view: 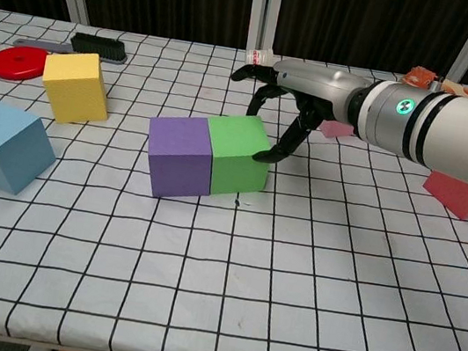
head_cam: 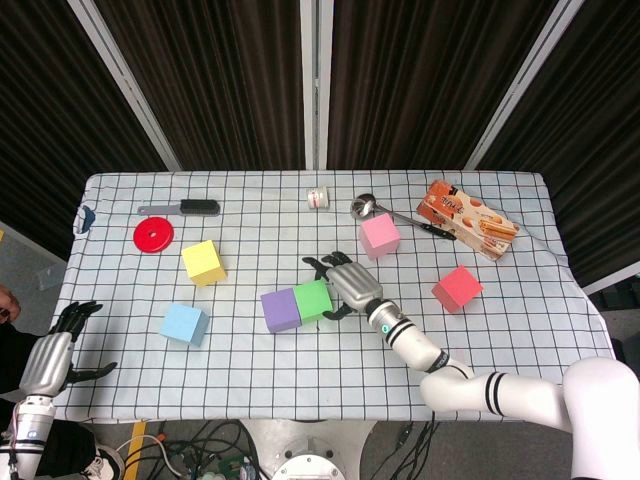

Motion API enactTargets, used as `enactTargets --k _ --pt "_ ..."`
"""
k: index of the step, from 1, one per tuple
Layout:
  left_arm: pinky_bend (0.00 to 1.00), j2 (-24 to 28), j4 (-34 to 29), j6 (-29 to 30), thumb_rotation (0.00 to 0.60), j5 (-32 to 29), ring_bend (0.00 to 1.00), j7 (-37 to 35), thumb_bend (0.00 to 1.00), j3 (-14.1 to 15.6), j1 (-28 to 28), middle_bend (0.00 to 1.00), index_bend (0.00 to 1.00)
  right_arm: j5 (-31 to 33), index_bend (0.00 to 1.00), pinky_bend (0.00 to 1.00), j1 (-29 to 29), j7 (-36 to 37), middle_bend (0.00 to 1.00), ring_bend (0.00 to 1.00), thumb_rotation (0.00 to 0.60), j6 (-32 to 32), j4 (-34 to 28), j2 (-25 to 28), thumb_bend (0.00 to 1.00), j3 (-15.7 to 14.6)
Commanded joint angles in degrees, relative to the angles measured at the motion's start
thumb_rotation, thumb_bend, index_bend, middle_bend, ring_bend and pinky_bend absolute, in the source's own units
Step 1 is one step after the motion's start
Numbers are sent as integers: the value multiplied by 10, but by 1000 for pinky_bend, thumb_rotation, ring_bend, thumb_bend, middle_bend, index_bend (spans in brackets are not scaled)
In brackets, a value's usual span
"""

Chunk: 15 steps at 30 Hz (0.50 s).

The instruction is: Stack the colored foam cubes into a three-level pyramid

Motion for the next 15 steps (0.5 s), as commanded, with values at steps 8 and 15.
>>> enactTargets --k 8,15 --pt "220 2 5 0 600 0 8 -9 31 0 1 104 158 11 0 0 5 0 537 102 600 -2 -2 -2 158 7" --pt "220 3 5 -1 600 0 7 -12 32 1 1 104 158 23 0 0 9 -2 537 102 600 -5 -4 -2 158 8"
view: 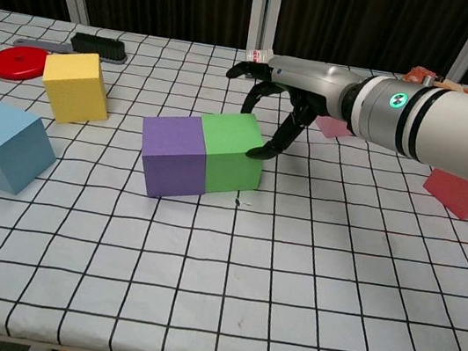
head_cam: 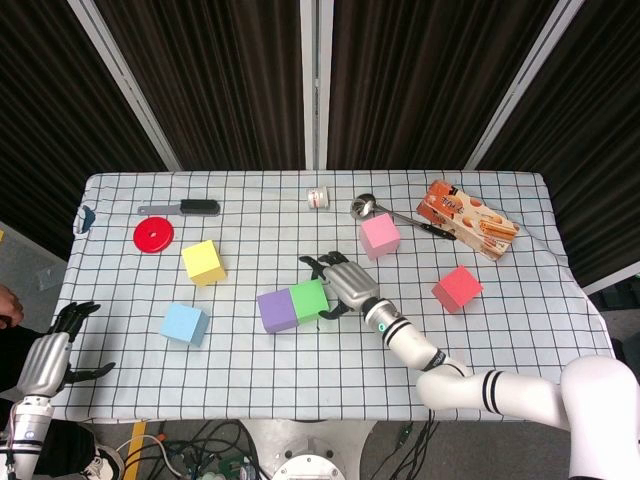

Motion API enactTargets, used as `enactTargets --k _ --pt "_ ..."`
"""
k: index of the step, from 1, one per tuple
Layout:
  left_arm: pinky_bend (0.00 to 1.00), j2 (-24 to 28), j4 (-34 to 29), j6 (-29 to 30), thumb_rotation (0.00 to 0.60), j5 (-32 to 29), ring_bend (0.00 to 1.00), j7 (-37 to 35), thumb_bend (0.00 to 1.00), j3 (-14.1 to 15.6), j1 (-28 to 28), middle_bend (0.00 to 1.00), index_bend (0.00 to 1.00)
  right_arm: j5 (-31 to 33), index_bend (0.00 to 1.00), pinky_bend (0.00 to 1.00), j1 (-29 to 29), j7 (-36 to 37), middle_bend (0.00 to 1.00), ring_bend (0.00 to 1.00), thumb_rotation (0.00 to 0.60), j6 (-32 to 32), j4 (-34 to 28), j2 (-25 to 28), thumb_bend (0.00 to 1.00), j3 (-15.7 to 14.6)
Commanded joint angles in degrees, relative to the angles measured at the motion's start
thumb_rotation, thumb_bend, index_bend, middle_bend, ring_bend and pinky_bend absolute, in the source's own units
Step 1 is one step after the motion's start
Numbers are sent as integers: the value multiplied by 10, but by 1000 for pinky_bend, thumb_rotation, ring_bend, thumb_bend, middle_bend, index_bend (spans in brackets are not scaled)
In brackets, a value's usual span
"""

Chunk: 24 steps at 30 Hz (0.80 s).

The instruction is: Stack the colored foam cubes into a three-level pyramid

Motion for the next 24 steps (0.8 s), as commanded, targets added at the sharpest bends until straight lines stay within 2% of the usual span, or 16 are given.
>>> enactTargets --k 1,13,15,18,20,24 --pt "220 0 0 0 600 0 7 -1 31 0 0 104 158 3 0 0 1 -1 537 102 600 1 -1 -1 158 0" --pt "220 2 -1 -2 600 0 7 -3 32 1 0 104 158 20 0 0 5 -3 535 100 600 -1 2 -6 137 1" --pt "220 1 -1 -3 600 0 7 -2 31 1 0 104 158 23 0 0 7 -4 475 77 600 -8 2 -3 101 -1" --pt "220 0 -2 -3 600 1 7 0 31 2 0 104 158 26 0 0 10 -2 290 9 600 -18 0 4 37 -2" --pt "220 1 -2 -2 600 1 7 1 32 2 0 104 158 31 0 0 11 -2 198 0 600 -24 0 8 7 -3" --pt "220 1 -5 2 600 0 8 5 31 0 1 105 158 38 0 0 13 2 138 0 600 -27 -4 13 0 -2"
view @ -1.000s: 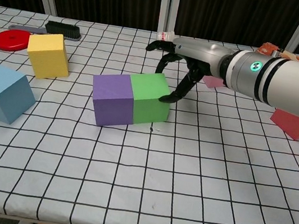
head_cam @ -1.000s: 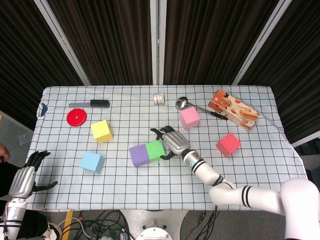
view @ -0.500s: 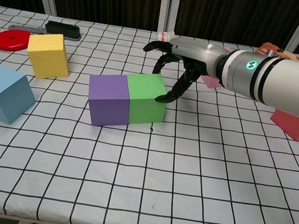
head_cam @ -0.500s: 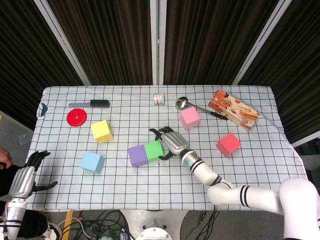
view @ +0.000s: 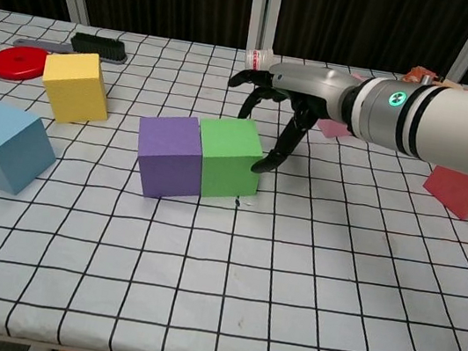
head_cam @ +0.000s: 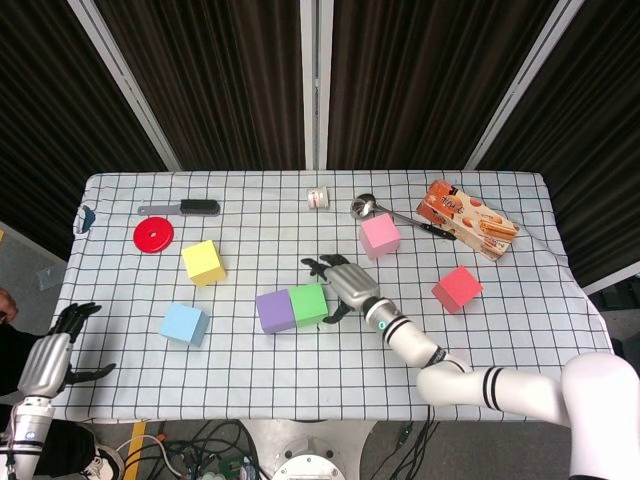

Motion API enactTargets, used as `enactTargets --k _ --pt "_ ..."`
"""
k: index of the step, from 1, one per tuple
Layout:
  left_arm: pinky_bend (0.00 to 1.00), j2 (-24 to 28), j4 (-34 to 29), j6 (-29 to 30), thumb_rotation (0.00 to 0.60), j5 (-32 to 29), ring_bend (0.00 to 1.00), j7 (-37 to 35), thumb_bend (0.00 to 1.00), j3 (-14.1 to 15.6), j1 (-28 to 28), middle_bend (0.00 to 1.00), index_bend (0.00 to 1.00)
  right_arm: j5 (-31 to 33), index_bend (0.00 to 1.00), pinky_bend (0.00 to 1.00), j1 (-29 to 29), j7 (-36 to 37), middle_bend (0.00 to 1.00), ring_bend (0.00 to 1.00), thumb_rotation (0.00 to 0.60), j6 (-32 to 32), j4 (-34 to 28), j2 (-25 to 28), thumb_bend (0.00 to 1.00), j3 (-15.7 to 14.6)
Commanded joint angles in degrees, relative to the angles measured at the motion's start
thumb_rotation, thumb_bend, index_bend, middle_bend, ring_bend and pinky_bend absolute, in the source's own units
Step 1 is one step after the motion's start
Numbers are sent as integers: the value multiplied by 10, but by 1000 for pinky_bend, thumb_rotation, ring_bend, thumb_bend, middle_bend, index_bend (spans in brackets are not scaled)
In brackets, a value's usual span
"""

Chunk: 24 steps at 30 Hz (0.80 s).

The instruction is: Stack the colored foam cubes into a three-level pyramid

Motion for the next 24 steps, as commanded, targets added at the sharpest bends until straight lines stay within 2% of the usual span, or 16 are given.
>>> enactTargets --k 1,7,11,18,22,24 --pt "220 0 -2 2 600 -1 7 3 32 -1 1 105 158 2 0 0 0 2 129 0 600 2 -3 2 0 0" --pt "220 -7 -28 13 600 -11 7 21 31 -9 5 104 158 -9 0 0 -9 10 97 0 600 25 -19 12 0 6" --pt "220 -13 -58 10 600 -23 8 55 28 -13 3 111 158 -52 0 0 -31 36 92 0 600 65 -47 31 0 19" --pt "192 -35 -123 -22 600 -109 8 170 1 -44 -12 117 145 -118 0 0 -85 88 75 0 600 140 -98 95 0 39" --pt "182 -29 -172 -38 600 -142 8 183 0 -58 -19 119 140 -127 0 0 -108 105 74 0 600 156 -116 131 0 43" --pt "184 -20 -178 -45 600 -122 9 178 0 -58 -29 120 138 -130 0 0 -119 116 74 0 600 161 -121 146 0 43"
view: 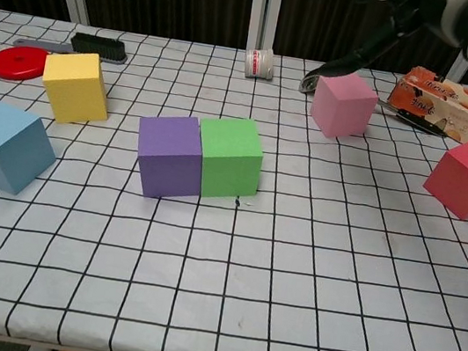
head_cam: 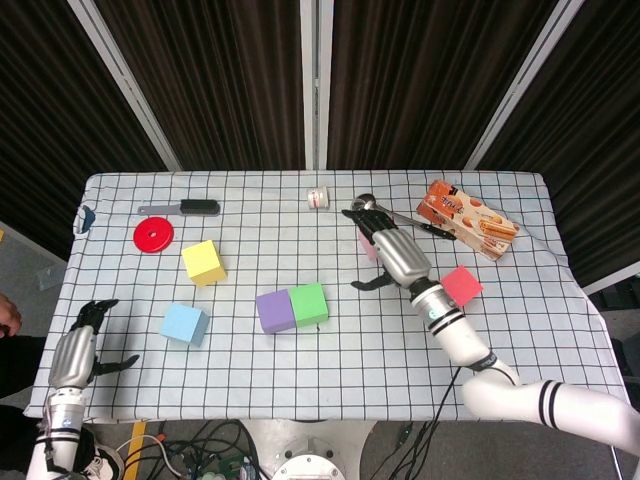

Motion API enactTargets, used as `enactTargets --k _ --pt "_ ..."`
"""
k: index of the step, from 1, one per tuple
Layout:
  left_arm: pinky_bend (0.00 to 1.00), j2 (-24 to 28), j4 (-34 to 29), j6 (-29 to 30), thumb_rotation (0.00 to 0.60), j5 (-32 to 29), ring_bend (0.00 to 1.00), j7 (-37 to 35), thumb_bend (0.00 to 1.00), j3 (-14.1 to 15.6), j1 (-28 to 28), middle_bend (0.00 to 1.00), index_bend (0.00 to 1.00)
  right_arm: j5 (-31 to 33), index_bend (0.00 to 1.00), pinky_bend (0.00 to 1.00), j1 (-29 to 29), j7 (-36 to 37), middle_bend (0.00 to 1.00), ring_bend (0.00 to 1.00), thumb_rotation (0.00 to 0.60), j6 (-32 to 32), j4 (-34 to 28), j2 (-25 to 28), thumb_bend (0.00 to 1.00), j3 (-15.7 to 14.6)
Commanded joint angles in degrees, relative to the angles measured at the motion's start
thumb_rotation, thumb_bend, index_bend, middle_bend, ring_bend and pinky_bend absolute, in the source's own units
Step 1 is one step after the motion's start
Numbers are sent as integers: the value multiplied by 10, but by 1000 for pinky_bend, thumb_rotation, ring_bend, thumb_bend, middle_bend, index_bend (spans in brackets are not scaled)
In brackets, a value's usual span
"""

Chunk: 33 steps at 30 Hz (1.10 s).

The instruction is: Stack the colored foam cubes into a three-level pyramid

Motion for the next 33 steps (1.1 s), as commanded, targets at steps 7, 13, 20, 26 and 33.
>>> enactTargets --k 7,13,20,26,33 --pt "186 37 79 -39 600 156 8 -12 0 24 -67 118 134 -29 0 0 -48 59 70 0 600 26 -27 57 0 6" --pt "186 64 145 -86 600 219 6 -75 24 48 -117 143 135 -43 0 0 -68 76 71 0 600 41 -39 82 0 7" --pt "186 57 184 -120 600 245 5 -113 90 74 -147 167 137 -35 0 0 -80 90 71 0 600 37 -33 91 0 6" --pt "205 38 214 -104 600 253 5 -151 122 75 -158 167 137 -36 0 0 -82 99 71 0 600 33 -24 89 0 8" --pt "208 22 228 -106 600 264 5 -191 168 83 -179 204 152 -33 0 0 -82 111 72 0 600 22 -9 82 3 9"
